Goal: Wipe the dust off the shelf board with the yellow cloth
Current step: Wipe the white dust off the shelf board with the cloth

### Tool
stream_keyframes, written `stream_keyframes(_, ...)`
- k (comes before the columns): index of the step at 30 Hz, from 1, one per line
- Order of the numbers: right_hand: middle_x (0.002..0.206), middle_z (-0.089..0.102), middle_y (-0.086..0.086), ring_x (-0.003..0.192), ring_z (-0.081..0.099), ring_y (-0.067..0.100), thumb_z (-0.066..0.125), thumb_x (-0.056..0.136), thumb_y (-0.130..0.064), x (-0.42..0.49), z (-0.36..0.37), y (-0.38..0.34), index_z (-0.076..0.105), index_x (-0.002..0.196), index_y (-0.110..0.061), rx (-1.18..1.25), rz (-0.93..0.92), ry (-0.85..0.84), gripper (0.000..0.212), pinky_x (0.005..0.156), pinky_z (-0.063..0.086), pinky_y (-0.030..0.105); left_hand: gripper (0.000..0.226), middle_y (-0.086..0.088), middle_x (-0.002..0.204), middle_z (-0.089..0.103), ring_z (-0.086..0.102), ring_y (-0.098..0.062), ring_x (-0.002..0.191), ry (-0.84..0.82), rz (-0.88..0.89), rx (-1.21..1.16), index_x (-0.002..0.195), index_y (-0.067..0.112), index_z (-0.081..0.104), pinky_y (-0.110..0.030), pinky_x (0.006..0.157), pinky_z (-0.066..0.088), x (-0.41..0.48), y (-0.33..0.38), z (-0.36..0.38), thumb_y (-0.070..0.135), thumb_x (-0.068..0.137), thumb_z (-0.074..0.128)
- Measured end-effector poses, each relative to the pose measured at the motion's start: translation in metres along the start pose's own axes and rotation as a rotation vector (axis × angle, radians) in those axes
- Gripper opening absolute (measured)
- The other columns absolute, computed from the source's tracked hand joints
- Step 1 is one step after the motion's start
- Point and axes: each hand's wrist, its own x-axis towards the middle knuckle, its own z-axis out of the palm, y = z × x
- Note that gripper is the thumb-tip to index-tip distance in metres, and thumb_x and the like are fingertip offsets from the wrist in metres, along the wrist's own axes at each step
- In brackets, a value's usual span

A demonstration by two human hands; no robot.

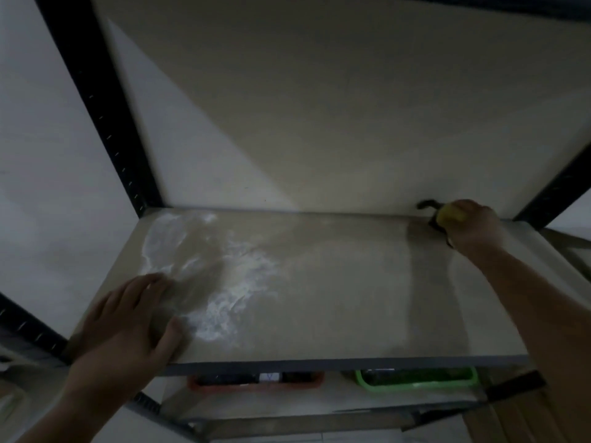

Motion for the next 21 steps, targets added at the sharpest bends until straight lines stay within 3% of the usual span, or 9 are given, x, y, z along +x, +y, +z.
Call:
stream_keyframes(2,0.113,0.064,0.024,0.102,0.06,0.042,0.048,0.088,-0.039,0.002,0.011,0.017,0.066,0.111,-0.007,-0.06,0.088,-0.019,0.043,0.088,0.052,0.045,0.066,-0.004,0.141,0.059,0.055,-0.033,0.129,-0.003,0.005,0.003,0.135,0.019,0.062,-0.05,0.106,0.04,0.001,-0.002,0.001,0.062,0.088,0.041)
stream_keyframes(4,0.11,0.063,0.029,0.101,0.059,0.044,0.052,0.091,-0.031,-0.004,0.025,0.003,0.065,0.111,-0.004,-0.059,0.109,0.025,0.036,0.088,0.051,0.045,0.067,-0.004,0.142,0.058,0.055,-0.033,0.129,-0.005,0.0,0.01,0.136,0.02,0.061,-0.051,0.106,0.041,0.001,-0.003,0.002,0.062,0.089,0.04)
stream_keyframes(8,0.099,0.066,0.015,0.093,0.062,0.036,0.044,0.088,-0.03,-0.04,0.064,-0.108,0.066,0.097,-0.013,-0.038,-0.182,-0.055,0.029,0.071,0.042,0.03,0.068,-0.005,0.143,0.056,0.054,-0.034,0.129,-0.018,0.004,0.021,0.137,0.018,0.06,-0.049,0.106,0.039,0.002,-0.006,0.005,0.062,0.09,0.037)
stream_keyframes(13,0.102,0.068,0.012,0.09,0.064,0.031,0.049,0.076,-0.03,-0.109,0.088,-0.241,0.068,0.107,-0.024,0.164,-0.61,-0.335,0.036,0.074,0.051,0.031,0.07,-0.007,0.142,0.056,0.054,-0.036,0.127,0.003,0.012,0.029,0.138,0.017,0.058,-0.051,0.102,0.04,0.001,-0.004,0.005,0.062,0.089,0.04)
stream_keyframes(15,0.107,0.067,0.012,0.096,0.063,0.03,0.054,0.078,-0.03,-0.091,0.07,-0.226,0.067,0.106,-0.021,0.261,-0.593,-0.32,0.032,0.073,0.047,0.028,0.07,-0.007,0.141,0.056,0.055,-0.037,0.125,0.015,0.015,0.017,0.138,0.016,0.058,-0.053,0.102,0.041,0.001,-0.002,0.003,0.061,0.088,0.04)
stream_keyframes(18,0.106,0.06,0.011,0.094,0.062,0.032,0.054,0.086,-0.038,-0.045,0.048,-0.157,0.064,0.107,-0.022,0.146,-0.408,-0.056,0.029,0.076,0.049,0.032,0.068,-0.008,0.14,0.056,0.057,-0.038,0.124,0.014,0.027,0.011,0.137,0.016,0.059,-0.053,0.101,0.043,0.001,-0.002,0.003,0.06,0.089,0.039)
stream_keyframes(21,0.125,0.047,0.018,0.106,0.056,0.041,0.044,0.092,-0.035,-0.014,0.05,-0.092,0.056,0.119,-0.016,-0.087,-0.151,-0.082,0.036,0.09,0.047,0.044,0.065,-0.008,0.139,0.056,0.055,-0.034,0.123,0.025,0.035,0.022,0.136,0.017,0.06,-0.044,0.101,0.036,0.0,-0.002,0.003,0.059,0.09,0.039)
